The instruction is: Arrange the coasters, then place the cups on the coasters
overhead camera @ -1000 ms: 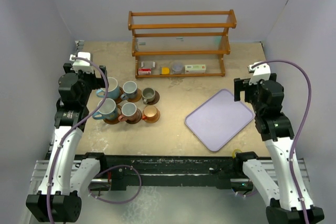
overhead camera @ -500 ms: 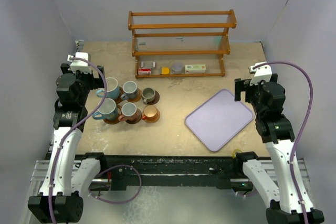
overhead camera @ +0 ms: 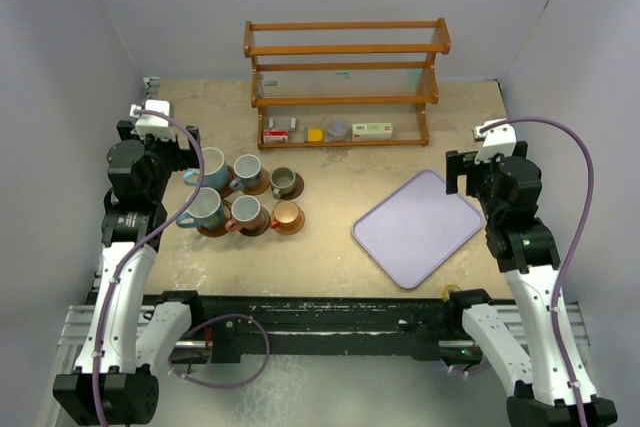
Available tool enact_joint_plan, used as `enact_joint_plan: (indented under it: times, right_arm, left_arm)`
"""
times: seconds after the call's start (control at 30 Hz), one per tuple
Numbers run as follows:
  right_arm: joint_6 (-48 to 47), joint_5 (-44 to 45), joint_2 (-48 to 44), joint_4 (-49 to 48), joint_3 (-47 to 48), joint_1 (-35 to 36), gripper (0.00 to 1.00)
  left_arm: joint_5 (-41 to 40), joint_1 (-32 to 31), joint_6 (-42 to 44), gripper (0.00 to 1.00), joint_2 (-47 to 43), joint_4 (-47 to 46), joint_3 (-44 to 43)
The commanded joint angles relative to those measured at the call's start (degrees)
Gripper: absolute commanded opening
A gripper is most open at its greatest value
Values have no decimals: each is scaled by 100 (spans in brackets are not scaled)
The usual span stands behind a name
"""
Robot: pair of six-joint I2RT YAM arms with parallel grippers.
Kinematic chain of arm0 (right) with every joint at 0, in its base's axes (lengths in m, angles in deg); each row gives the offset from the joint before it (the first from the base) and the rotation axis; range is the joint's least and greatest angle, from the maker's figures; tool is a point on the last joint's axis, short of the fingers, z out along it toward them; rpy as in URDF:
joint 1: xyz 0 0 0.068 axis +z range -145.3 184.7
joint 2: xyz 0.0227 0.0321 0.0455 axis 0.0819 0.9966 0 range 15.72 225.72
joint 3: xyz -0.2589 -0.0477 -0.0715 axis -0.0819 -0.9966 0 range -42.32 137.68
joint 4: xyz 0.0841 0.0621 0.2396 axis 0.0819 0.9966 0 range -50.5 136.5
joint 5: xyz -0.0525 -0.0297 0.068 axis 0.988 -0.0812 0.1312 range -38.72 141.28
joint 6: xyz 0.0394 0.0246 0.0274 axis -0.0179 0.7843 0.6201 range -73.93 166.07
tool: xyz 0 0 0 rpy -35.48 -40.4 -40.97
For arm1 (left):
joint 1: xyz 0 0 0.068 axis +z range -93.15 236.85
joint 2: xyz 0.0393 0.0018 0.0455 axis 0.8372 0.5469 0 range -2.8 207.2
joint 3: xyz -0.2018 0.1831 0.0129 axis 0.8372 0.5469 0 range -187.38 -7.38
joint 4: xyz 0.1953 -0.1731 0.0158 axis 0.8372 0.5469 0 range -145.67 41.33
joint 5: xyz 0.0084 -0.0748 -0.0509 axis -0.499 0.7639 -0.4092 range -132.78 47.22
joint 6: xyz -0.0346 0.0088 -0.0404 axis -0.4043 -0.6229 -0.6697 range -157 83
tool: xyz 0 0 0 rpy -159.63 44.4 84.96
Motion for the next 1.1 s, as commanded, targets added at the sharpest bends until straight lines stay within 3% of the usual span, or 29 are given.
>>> enact_joint_plan:
  times: [0.0,1.07]
  right_arm:
    - [-89,84,-20,-303,-23,-19,100]
    - [-124,48,-53,-306,-31,-19,100]
  left_arm:
    - [113,44,85,95,-81,-186,-80]
    - [31,44,134,95,-90,-151,-113]
